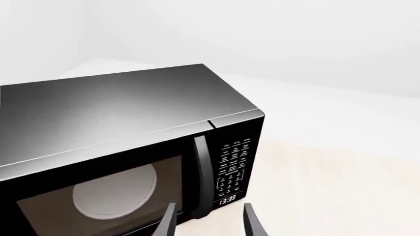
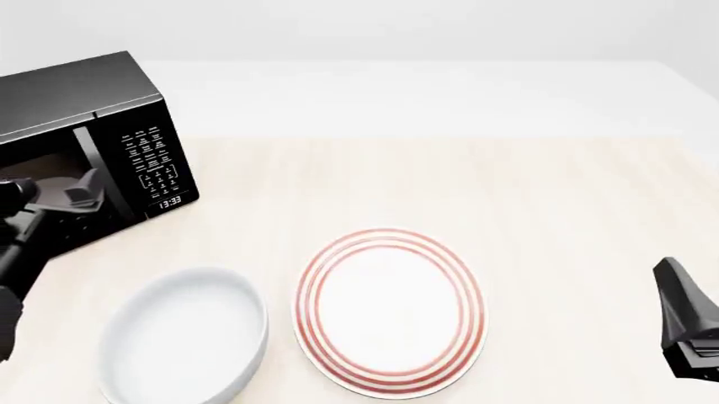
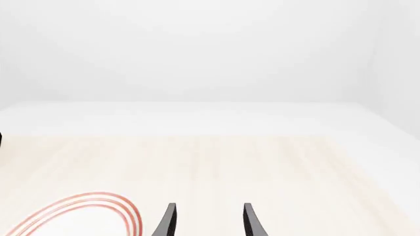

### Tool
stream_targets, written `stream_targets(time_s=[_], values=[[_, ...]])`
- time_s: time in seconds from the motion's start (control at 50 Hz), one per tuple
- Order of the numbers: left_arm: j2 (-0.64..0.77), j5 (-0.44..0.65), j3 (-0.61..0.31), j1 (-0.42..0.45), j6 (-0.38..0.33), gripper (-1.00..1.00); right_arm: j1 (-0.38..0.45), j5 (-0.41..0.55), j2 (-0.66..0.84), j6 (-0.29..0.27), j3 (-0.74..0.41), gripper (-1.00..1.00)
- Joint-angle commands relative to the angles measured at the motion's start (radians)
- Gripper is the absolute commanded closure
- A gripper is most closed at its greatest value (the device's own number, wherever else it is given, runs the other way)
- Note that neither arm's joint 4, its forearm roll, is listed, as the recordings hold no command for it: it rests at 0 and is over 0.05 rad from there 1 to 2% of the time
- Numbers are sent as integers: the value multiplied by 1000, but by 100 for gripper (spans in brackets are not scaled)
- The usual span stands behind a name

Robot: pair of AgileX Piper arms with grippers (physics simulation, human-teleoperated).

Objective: Open the microwave.

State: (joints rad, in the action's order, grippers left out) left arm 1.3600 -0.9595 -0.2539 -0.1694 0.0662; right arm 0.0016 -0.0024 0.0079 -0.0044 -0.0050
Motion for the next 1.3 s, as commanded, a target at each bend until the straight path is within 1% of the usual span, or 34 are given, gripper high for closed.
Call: stream_targets(time_s=[0.02, 0.2, 0.38, 0.64, 1.02, 1.3], values=[[64, -27, -34, 9, 3, -100, 0, 0, 0, 0, 0, -100], [93, -42, -47, 10, 8, -100, 0, 0, 0, 0, 0, -100], [194, -84, -85, 19, 18, -100, 0, 0, 0, 0, 0, -100], [246, -60, -137, 17, 12, -100, 0, 0, 0, 0, 0, -100], [346, -88, -180, 18, 27, -100, 0, 0, 0, 0, 0, -100], [397, -69, -228, 20, 30, -100, 0, 0, 0, 0, 0, -100]])
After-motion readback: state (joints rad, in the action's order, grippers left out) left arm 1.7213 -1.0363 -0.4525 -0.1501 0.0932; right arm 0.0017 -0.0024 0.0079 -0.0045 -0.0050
